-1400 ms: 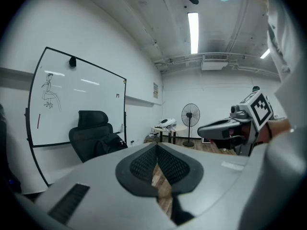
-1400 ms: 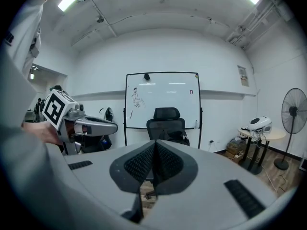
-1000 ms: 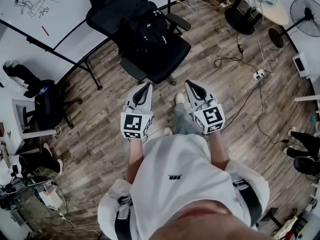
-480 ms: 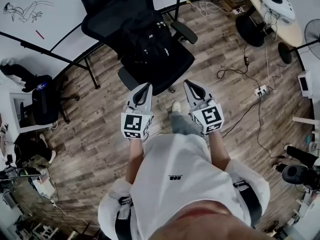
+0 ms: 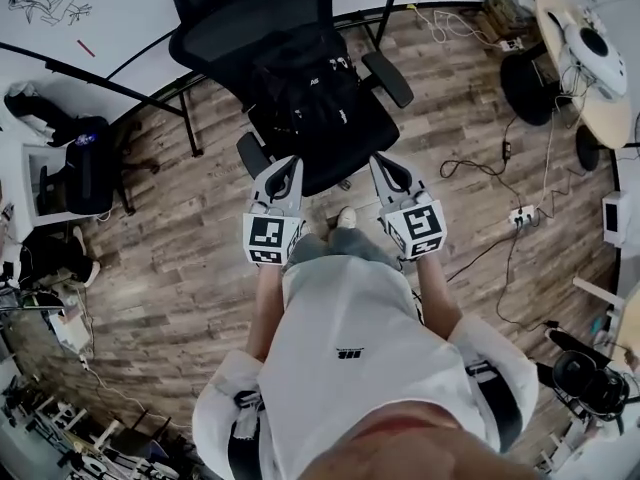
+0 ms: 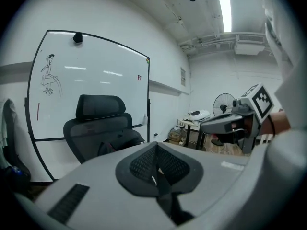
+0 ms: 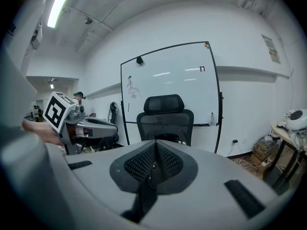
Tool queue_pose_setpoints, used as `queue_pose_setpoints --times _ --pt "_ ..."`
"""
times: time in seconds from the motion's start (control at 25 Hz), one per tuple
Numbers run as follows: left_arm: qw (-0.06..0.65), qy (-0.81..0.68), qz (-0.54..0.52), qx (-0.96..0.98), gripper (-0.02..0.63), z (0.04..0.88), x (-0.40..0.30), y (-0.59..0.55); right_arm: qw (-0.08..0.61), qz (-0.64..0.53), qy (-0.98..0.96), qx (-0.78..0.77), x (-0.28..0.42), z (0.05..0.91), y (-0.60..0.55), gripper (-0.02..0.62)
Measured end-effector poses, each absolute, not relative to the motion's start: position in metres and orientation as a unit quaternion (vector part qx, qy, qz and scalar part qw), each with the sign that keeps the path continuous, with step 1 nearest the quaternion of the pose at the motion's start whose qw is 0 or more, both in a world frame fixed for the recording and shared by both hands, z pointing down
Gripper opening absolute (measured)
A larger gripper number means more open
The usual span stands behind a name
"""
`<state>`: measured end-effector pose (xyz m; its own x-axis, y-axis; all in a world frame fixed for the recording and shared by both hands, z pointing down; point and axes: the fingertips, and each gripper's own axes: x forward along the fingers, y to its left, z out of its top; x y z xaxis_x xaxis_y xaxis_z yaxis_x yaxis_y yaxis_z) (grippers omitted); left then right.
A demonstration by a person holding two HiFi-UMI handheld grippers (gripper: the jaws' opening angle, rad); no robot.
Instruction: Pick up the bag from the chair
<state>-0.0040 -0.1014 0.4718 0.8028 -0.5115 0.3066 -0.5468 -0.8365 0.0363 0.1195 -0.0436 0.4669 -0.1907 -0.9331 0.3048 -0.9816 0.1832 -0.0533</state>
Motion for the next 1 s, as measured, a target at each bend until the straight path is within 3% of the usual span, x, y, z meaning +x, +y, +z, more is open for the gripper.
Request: queue_pose_setpoints --times 0.68,1.0 --pt "0.098 -0.334 0.173 0.921 0.012 0.548 0.002 -0.219 0.144 0.149 -0.755 0.623 0.161 0.534 -0.168 -0.003" --pt "0.136 -0.344 0.18 0.911 0.014 0.584 -0.004 -0.272 0.18 0.171 -0.734 0.632 0.17 0.569 -0.217 0.032"
